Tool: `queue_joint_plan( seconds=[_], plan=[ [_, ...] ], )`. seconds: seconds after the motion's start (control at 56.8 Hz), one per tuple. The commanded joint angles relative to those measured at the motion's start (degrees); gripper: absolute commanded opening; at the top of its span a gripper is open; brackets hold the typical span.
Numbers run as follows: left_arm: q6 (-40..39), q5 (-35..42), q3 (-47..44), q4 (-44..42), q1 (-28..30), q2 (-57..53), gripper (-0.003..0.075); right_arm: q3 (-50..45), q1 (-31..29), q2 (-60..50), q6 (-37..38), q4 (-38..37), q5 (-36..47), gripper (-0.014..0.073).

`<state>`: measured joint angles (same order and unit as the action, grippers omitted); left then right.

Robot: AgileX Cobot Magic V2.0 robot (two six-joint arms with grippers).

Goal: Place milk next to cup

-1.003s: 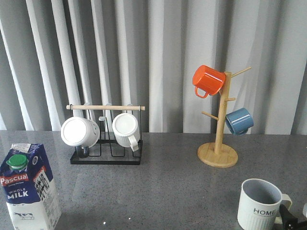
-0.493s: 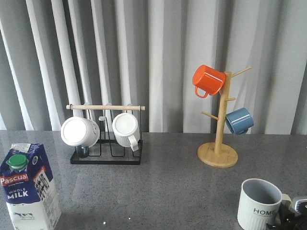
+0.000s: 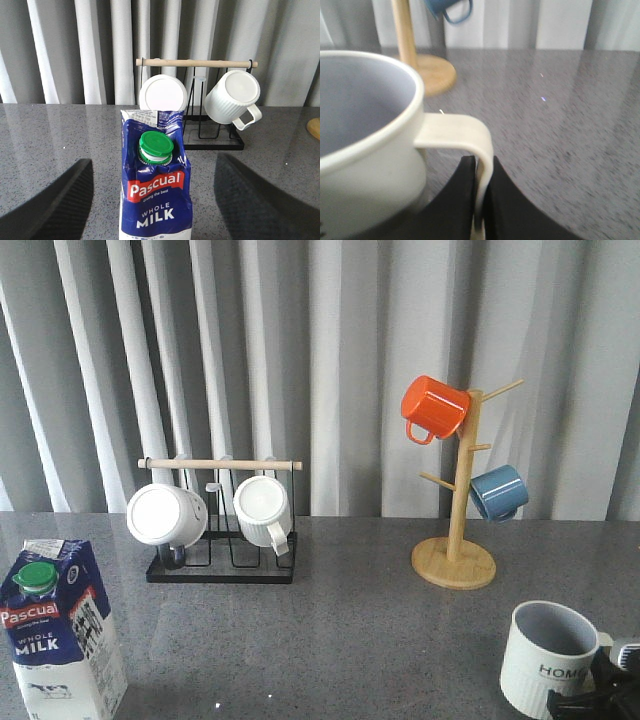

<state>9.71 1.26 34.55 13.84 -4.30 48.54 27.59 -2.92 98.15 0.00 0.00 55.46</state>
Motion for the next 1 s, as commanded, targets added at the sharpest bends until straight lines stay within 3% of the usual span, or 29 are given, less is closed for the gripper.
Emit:
queue_joint_plan(
  seconds=[0.0, 0.158, 0.475, 0.739, 0.986],
  plan=[
    [-0.46, 4.10, 1.97, 0.43, -0.33, -0.08, 0.0485, 1.11, 2.44, -4.22, 3.06, 1.97, 4.66, -0.0005],
    [-0.46, 4.10, 1.97, 0.43, -0.33, -0.08, 0.0485, 2.65, 9.53, -4.68, 0.91, 4.84, 2.23, -0.0004],
    [-0.46, 4.10, 1.97, 0.43, -0.33, -0.08, 0.0485, 11.03, 23.92, -3.19, -10.35, 21.18, -2.47, -0.0004],
    [-0.46, 4.10, 1.97, 0.43, -0.33, -0.08, 0.0485, 16.71, 30.86, 2.74, -12.77, 24.95, -4.17, -0.0004],
    [-0.46, 4.10, 1.97, 0.43, -0.33, -0.08, 0.0485, 19.25, 33.57, 7.58, -13.37, 29.19, -2.36, -0.0004]
  ],
)
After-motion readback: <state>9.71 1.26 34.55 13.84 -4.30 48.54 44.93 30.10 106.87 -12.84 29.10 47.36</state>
